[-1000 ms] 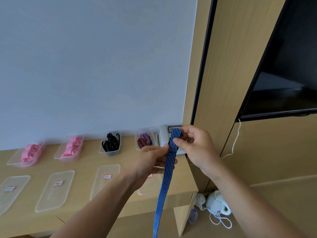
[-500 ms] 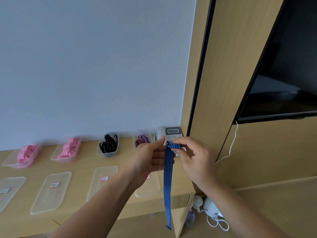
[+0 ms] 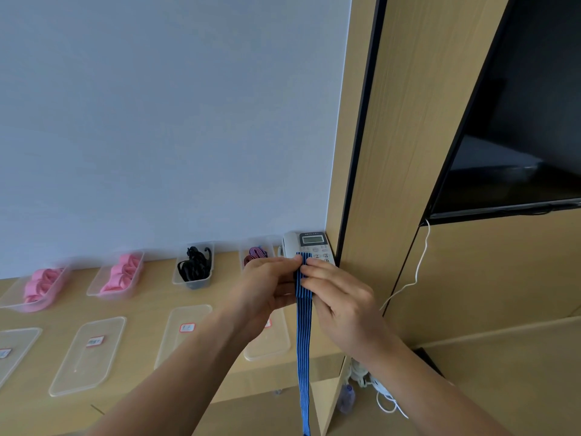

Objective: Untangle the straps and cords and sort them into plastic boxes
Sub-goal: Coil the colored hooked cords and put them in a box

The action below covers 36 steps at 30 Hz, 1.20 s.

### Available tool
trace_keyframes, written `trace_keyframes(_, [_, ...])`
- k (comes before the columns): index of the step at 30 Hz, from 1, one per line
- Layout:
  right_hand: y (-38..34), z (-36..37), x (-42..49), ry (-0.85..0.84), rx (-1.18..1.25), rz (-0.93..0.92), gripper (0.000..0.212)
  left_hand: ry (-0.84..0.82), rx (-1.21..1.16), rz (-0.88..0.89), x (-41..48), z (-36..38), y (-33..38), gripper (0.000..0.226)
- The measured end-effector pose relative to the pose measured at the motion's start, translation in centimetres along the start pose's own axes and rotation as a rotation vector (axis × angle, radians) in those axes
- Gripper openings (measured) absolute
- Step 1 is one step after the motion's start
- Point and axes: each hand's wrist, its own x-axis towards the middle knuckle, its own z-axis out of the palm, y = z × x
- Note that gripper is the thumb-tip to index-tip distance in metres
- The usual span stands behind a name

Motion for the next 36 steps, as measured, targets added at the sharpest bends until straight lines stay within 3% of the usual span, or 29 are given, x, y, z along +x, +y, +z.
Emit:
trace_keyframes(5, [-1.0, 0.1, -0.3, -0.006, 0.052, 0.067, 0.029, 0.095, 0.065, 0.086, 0.0, 0.5, -0.2, 0.021])
trace_keyframes(8, [-1.4, -0.2, 0.8, 0.072, 0.209, 0.416, 0.032, 0.108, 0.138, 0.146, -0.1, 0.9, -0.2, 0.023])
trace_keyframes(10, [-1.0, -0.3, 1.7, -0.012, 0.334, 0.711, 0.041, 0.095, 0.167, 0.176, -0.3, 0.9, -0.1, 0.024])
trace_keyframes(12, [-0.4, -0.6, 2.5, -0.135, 0.406, 0.824, 0.034, 0.071, 0.191, 0.201, -0.4, 0.8, 0.1, 0.025])
trace_keyframes(17, [0.1, -1.4, 3.5, -0.204, 0.49, 0.839, 0.02, 0.03, 0.114, 0.191, -0.4, 0.3, -0.2, 0.02])
trace_keyframes(22, [0.0, -1.9, 4.3, -0.168, 0.666, 0.916, 0.022, -0.032, 0.07, 0.123, -0.4, 0.1, -0.7, 0.035])
trace_keyframes(31, [0.0, -2.0, 4.7, -0.112, 0.47, 0.813, 0.026, -0.033, 0.177, -0.118, -0.8, 0.3, -1.7, 0.065])
trace_keyframes(36, [-0.7, -1.5, 3.9, 0.006, 0.325, 0.643, 0.027, -0.04, 0.166, -0.165, -1.1, 0.5, -1.4, 0.071])
